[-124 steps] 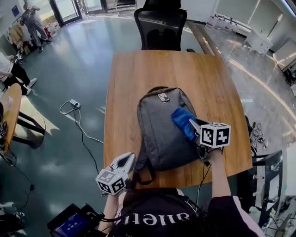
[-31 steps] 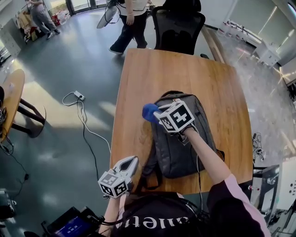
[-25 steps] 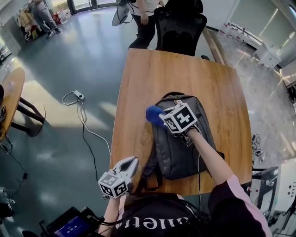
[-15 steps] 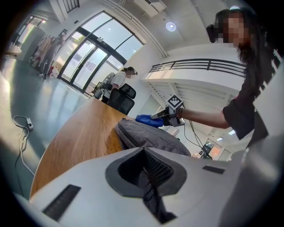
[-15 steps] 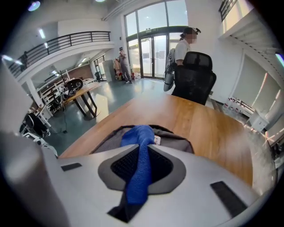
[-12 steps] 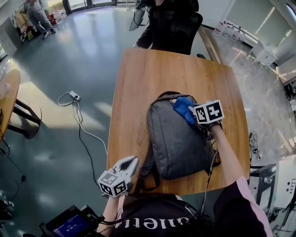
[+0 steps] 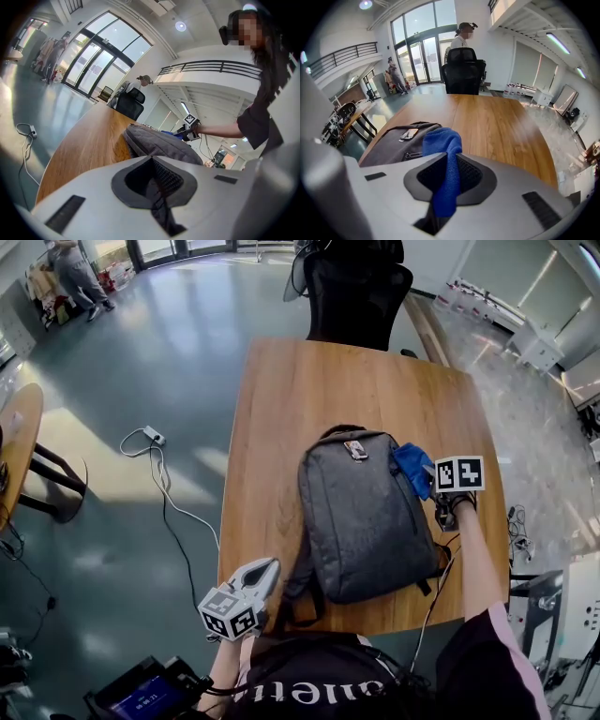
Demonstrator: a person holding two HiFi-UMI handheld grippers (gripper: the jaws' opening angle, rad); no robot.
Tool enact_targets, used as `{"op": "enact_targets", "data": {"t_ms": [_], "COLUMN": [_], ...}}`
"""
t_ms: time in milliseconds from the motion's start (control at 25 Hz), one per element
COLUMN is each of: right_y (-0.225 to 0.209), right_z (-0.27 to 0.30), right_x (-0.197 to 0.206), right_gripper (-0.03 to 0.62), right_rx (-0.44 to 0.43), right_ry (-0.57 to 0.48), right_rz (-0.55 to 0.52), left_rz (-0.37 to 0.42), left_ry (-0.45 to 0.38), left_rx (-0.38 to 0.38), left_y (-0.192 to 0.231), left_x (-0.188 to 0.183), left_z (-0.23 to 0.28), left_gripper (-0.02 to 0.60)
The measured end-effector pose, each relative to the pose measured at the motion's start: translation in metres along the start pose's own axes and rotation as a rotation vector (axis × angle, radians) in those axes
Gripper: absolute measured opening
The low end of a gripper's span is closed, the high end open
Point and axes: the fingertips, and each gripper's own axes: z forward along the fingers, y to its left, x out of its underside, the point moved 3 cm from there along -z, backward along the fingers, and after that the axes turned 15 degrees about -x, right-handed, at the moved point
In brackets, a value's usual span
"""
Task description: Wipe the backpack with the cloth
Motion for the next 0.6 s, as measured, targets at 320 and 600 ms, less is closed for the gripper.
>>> {"op": "enact_targets", "data": {"t_ms": [320, 600], "right_y": [0.048, 0.152], "right_z": [-0.018, 0.017], "right_x": [-0.042, -0.091], "right_gripper": [0.061, 0.061], "right_rx": [-0.09, -0.281], "right_ry": [-0.08, -0.117], "right_rz": [-0.114, -0.247], "left_rz": [0.0, -0.006], "left_ry": [0.002, -0.006], "left_rx": [0.003, -0.001], "left_y": [-0.001, 0.002], "left_x": [-0.001, -0.004], "left_z": [0.004, 0.002], "left_gripper": [-0.002, -0.002]}}
